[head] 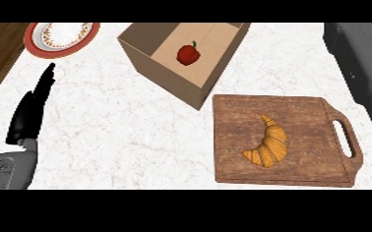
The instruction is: Pick the bell pepper from the cutting board and place it in the cardboard box
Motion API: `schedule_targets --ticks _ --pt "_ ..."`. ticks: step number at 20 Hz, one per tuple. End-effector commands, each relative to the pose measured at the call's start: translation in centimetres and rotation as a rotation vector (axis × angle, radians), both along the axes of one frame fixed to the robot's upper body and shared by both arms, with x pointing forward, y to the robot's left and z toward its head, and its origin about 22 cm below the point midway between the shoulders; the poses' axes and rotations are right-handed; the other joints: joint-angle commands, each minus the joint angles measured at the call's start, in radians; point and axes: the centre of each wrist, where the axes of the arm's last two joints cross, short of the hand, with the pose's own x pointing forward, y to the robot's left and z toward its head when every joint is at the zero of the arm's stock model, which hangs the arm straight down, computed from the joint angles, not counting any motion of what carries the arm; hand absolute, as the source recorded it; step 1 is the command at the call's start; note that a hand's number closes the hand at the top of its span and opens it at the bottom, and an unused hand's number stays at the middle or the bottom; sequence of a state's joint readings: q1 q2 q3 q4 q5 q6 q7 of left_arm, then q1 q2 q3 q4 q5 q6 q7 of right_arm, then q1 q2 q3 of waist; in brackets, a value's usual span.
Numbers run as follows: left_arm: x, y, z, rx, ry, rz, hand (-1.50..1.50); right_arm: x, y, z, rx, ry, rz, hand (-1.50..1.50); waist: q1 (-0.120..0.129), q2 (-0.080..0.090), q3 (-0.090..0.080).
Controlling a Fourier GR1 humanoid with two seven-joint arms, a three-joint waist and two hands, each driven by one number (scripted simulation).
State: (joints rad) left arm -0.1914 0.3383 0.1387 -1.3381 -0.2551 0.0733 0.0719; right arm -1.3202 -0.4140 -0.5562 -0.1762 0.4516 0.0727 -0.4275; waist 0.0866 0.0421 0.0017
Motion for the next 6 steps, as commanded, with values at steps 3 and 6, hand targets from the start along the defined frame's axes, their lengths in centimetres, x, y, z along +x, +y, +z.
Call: schedule_targets --ticks 3,6 --pt "-0.4 -1.2 -1.0 -0.016 -0.001 -0.01 0.0 -1.7 -6.5 -0.5 -0.056 0.027 0.025 -1.5 -0.001 0.001 0.001" --pt "0.6 0.7 0.7 -0.02 -0.008 -0.001 0.0 -2.0 -8.1 1.2 -0.1 0.023 0.033 -1.5 0.004 0.005 0.001"
